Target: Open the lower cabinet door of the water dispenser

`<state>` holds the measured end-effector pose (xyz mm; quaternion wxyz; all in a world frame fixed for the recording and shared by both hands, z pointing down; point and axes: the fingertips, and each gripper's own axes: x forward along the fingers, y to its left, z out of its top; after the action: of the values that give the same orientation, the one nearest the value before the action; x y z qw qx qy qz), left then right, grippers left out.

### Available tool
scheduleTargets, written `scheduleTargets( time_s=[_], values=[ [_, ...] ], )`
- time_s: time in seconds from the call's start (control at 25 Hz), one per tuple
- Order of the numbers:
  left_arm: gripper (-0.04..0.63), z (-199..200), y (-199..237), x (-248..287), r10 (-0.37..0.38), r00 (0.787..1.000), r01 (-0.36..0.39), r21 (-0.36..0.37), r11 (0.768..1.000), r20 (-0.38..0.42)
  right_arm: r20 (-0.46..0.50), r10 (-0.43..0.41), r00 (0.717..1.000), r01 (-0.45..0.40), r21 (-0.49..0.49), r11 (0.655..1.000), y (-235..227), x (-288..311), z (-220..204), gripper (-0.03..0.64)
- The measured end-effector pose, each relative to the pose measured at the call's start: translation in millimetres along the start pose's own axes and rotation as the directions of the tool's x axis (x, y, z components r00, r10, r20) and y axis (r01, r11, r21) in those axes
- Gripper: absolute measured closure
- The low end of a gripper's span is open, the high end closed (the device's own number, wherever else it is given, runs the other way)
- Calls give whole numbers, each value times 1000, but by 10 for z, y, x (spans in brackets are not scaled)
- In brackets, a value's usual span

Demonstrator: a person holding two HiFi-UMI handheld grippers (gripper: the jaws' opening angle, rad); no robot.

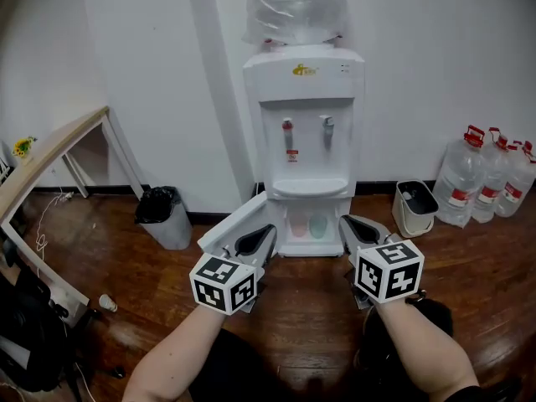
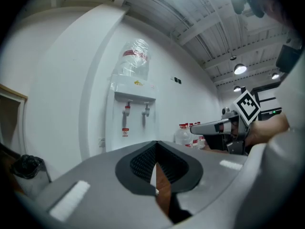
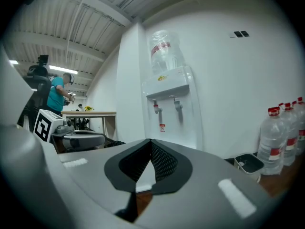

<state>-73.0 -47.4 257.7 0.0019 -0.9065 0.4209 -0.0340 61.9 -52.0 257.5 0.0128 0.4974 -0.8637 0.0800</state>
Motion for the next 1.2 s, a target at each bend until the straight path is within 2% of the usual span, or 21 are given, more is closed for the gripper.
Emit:
scheduleTargets(
  time_s=[0.08, 0.24, 0.36, 0.48, 0.6, 0.8, 0.92, 1.04, 1.2],
  values=[
    [580, 124, -133, 132, -16, 1000, 16, 4, 1000, 8, 19, 18, 1000, -18, 21, 1000, -86, 41, 73, 617],
    [580, 521, -428, 353, -80, 997, 79, 59, 995, 3, 64, 53, 997, -58, 70, 996, -199, 164, 246, 617],
    [580, 667, -421, 428, -86, 996, 84, 57, 995, 30, 62, 72, 995, -77, 73, 994, -220, 287, 243, 617],
    [580, 534, -180, 507, -28, 999, 28, 28, 999, 30, 62, 70, 996, -74, 60, 995, -251, 437, 230, 617],
    [577, 406, 47, 599, -9, 999, 10, -8, 1000, 46, 50, 59, 997, -62, 44, 997, -334, 637, 214, 617],
    [577, 270, 319, 780, -57, 998, 58, -6, 998, 39, 24, 22, 999, -22, -9, 1000, -518, 980, 135, 617],
    [577, 282, 446, 896, -88, 995, 89, -30, 996, 48, 3, -2, 1000, 2, -13, 1000, -612, 1142, 57, 617],
    [577, 294, 600, 1012, -84, 995, 85, -21, 996, 49, -10, 1, 1000, -1, -29, 1000, -630, 1290, 76, 617],
    [577, 193, 729, 1118, -76, 997, 76, -1, 997, 32, -3, -9, 1000, 9, -105, 994, -621, 1361, 127, 617]
  ],
)
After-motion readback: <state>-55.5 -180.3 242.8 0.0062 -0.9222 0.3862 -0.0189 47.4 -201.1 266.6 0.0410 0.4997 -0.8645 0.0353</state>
